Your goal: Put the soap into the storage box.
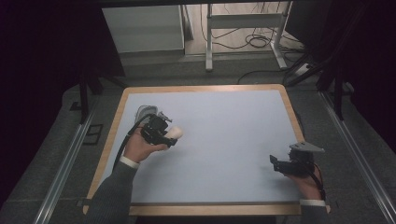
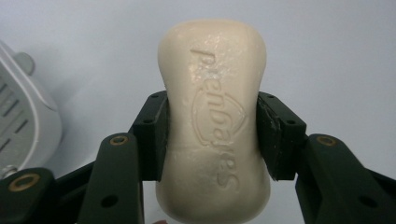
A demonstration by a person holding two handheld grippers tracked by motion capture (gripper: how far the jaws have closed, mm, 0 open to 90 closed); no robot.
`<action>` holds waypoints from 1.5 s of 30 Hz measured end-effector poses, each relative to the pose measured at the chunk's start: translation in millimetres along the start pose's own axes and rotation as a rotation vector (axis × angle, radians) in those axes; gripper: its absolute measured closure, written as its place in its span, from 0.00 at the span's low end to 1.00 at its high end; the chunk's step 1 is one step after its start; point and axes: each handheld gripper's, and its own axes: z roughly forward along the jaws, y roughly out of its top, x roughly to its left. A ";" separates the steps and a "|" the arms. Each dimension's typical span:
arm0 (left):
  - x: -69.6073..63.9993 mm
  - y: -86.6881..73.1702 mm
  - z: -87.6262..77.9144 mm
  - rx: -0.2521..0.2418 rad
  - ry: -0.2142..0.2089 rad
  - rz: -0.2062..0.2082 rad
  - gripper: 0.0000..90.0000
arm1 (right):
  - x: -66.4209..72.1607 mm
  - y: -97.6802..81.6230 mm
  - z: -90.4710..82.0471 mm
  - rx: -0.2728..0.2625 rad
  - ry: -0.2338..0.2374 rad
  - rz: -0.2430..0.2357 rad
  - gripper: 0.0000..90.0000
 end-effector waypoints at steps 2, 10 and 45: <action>2.4 1.0 -2.0 -0.004 -0.003 -0.003 0.55 | -0.1 -0.2 0.4 0.002 -0.004 -0.001 0.09; 9.8 6.4 -14.6 -0.019 0.010 0.002 0.55 | -1.8 -1.0 0.7 0.002 -0.008 0.005 0.09; 73.9 19.0 -11.1 -0.010 0.087 -0.148 0.55 | -2.2 -1.9 2.4 0.016 -0.010 0.008 0.09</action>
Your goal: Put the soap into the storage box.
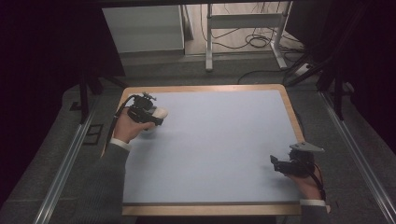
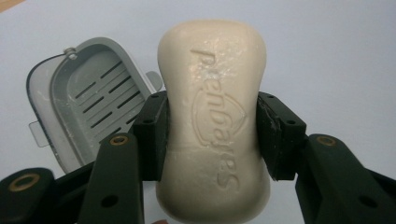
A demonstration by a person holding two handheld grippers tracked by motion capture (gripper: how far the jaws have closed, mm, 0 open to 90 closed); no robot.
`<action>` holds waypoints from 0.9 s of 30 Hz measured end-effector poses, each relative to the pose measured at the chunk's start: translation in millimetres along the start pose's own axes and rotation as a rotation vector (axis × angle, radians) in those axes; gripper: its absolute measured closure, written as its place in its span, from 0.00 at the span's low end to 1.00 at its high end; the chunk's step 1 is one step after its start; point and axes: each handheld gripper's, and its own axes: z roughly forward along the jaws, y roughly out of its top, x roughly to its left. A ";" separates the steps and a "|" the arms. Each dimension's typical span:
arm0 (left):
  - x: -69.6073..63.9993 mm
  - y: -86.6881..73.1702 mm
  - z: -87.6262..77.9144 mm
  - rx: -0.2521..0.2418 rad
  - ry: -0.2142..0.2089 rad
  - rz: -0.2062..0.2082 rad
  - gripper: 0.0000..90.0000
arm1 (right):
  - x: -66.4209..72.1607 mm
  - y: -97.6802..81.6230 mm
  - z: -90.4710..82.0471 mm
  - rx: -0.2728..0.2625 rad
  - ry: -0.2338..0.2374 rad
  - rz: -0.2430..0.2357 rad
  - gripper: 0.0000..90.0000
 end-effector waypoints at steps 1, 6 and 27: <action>1.8 0.2 0.7 0.000 0.001 -0.005 0.55 | -0.1 -0.1 0.3 0.000 -0.001 0.000 0.09; 9.4 0.5 4.1 0.000 0.022 -0.029 0.55 | -0.7 -0.2 0.0 0.002 -0.003 0.002 0.09; 34.4 -1.8 14.3 0.010 0.054 -0.116 0.55 | -0.6 -0.8 1.1 0.007 -0.004 0.003 0.09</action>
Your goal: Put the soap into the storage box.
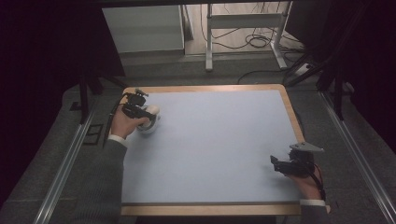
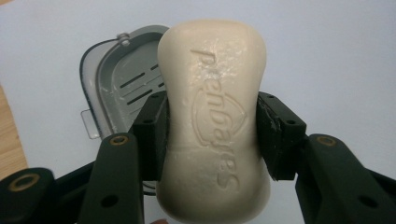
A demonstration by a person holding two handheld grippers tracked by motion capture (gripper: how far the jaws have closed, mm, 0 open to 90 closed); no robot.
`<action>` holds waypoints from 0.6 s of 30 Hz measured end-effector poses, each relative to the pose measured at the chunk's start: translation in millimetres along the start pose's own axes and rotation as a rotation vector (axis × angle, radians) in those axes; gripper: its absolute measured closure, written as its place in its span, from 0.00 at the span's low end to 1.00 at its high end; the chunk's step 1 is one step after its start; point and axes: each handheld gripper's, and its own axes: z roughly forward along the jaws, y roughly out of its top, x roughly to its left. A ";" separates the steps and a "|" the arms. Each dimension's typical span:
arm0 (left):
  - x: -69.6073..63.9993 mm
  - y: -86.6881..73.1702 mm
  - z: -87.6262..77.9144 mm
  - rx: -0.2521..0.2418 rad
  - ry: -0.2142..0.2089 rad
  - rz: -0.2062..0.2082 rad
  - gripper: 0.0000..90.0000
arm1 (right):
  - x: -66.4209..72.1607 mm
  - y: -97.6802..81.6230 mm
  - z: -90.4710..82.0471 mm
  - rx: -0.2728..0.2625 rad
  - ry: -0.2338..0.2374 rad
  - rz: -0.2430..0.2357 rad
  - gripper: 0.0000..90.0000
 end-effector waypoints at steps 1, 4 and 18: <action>1.2 0.0 0.8 -0.003 0.005 -0.002 0.55 | -0.1 -0.1 0.1 0.001 0.000 -0.002 0.09; 4.2 1.0 4.8 0.002 0.015 -0.013 0.55 | 0.0 -0.2 0.5 0.001 -0.001 -0.002 0.09; 16.5 5.4 21.9 0.021 0.035 -0.061 0.55 | -0.2 -0.7 1.2 0.008 -0.002 -0.002 0.09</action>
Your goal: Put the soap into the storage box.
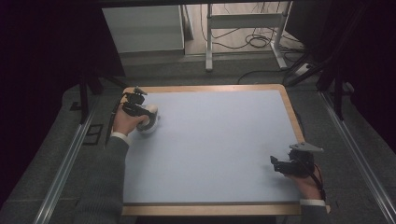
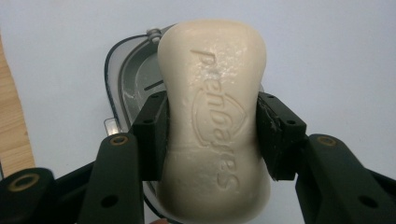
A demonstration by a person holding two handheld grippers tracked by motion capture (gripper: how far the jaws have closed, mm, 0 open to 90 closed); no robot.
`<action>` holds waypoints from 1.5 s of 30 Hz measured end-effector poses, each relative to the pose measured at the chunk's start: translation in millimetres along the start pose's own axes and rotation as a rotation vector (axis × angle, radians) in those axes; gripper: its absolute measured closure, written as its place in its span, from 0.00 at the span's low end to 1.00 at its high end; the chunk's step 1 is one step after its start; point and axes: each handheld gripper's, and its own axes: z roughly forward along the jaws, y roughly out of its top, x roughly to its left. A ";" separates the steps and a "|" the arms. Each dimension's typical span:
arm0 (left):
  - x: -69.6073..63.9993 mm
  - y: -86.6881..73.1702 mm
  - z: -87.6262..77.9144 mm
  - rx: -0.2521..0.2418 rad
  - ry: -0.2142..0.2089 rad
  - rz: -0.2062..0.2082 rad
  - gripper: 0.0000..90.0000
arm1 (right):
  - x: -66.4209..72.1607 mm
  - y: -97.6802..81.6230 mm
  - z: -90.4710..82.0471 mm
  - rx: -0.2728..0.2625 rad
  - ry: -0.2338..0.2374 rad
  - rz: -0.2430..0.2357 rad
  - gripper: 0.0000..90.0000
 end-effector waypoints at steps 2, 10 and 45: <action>0.0 0.1 1.6 0.003 0.002 -0.002 0.55 | 0.0 0.1 -0.2 0.000 0.000 0.001 0.09; 1.6 -2.9 12.6 0.034 0.011 -0.008 0.55 | -0.3 -0.1 0.2 0.002 0.000 0.000 0.09; -40.7 -43.2 -24.9 -0.147 -0.147 0.166 0.31 | 0.5 -0.3 0.2 0.005 -0.003 -0.001 0.09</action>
